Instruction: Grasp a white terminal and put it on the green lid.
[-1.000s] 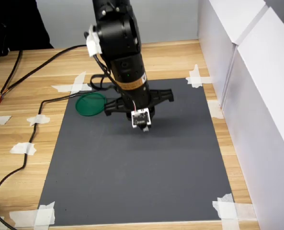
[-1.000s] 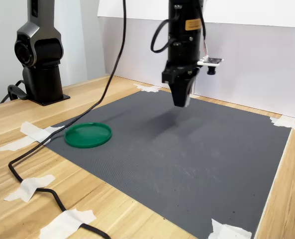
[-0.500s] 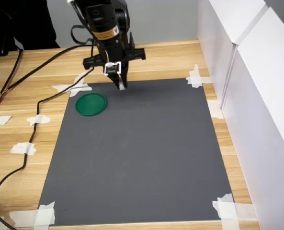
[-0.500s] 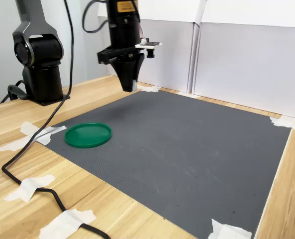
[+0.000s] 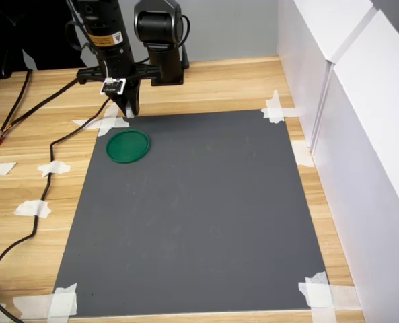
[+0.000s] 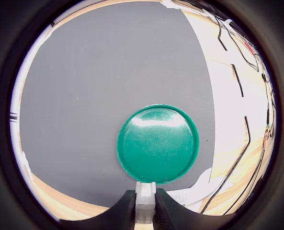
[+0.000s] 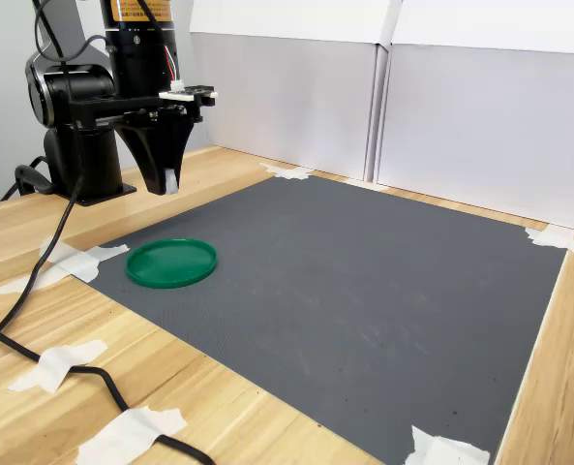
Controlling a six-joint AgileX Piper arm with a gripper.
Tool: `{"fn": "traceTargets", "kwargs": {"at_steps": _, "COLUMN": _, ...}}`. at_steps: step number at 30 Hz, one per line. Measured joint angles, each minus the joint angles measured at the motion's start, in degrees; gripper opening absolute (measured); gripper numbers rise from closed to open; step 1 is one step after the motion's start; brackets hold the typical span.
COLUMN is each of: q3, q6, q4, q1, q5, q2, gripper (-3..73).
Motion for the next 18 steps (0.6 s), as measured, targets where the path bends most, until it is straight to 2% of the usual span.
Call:
{"fn": "traceTargets", "kwargs": {"at_steps": 9, "q3": -0.27, "q6": -0.42, "q4": -2.05, "q1": 0.00, "q5": -5.45, "q2": 7.68, "gripper": 9.1}}
{"fn": "traceTargets", "kwargs": {"at_steps": 18, "q3": -6.46, "q6": -1.00, "q4": -3.29, "q1": 0.00, "q5": -4.87, "q2": 13.69, "gripper": 9.1}}
